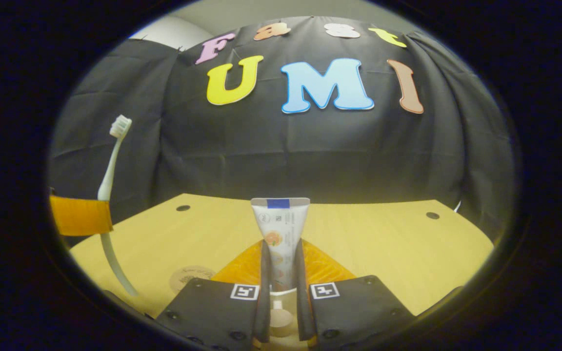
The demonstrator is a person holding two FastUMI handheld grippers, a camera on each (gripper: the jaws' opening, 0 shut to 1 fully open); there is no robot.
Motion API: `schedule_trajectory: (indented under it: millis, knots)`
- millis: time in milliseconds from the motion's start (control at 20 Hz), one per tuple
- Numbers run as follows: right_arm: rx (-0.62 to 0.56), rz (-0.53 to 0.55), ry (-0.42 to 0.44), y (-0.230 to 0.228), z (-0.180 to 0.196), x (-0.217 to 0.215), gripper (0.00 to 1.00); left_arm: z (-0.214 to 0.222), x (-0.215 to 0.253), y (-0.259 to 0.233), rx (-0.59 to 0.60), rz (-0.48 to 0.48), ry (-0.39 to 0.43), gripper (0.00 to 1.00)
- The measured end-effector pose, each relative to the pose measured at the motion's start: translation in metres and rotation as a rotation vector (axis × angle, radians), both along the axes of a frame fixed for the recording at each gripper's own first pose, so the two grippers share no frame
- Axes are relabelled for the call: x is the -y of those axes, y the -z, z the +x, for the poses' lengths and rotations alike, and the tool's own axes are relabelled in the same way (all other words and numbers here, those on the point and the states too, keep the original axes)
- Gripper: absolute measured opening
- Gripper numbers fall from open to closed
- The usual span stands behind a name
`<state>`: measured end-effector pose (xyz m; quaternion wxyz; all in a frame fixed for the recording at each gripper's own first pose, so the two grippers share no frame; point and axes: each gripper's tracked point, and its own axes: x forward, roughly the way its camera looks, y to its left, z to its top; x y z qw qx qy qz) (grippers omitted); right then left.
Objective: Put the toothbrush and toothpaste on the desktop into the cup, then pick up the cup and place it on the coaster on the desktop.
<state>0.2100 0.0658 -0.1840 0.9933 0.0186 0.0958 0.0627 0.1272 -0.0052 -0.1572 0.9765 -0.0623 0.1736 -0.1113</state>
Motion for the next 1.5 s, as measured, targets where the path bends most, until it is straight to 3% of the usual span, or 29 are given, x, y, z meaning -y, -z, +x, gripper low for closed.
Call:
schedule_trajectory:
  millis: [100,350,400,450,500,650,700,800,900,1500]
  knots:
    - [-0.027,-0.028,0.007,0.007,-0.001,0.003,0.25,0.001,0.0,0.001,-0.005,-0.003,0.002,0.08]
    - [-0.017,0.133,-0.089,-0.006,0.0,-0.016,0.25,0.004,0.001,0.001,-0.004,-0.002,0.007,0.08]
    - [0.015,0.135,-0.081,-0.015,-0.001,-0.014,0.42,0.004,0.001,0.001,-0.003,-0.001,0.01,0.08]
    - [0.044,0.135,-0.069,-0.024,0.002,-0.009,0.49,0.004,0.001,0.002,-0.003,-0.001,0.011,0.08]
    - [0.064,0.142,-0.062,-0.031,0.004,-0.009,0.41,0.005,0.001,0.001,-0.003,-0.001,0.013,0.08]
    - [0.069,0.148,-0.045,-0.041,0.004,-0.007,0.47,0.005,0.0,0.001,-0.003,0.001,0.013,0.08]
    - [0.077,0.138,-0.036,-0.045,0.004,-0.004,0.61,0.003,0.002,-0.001,0.001,0.003,0.019,0.08]
    - [0.098,0.123,-0.018,-0.057,0.002,-0.001,0.65,0.006,0.004,-0.004,0.009,0.006,0.026,0.08]
    - [0.113,0.114,-0.012,-0.066,-0.003,0.001,0.8,0.007,0.008,-0.007,0.014,-0.012,0.033,0.08]
    - [0.146,0.082,0.075,-0.116,-0.049,0.05,0.93,0.047,0.053,-0.037,0.145,-0.083,0.117,0.08]
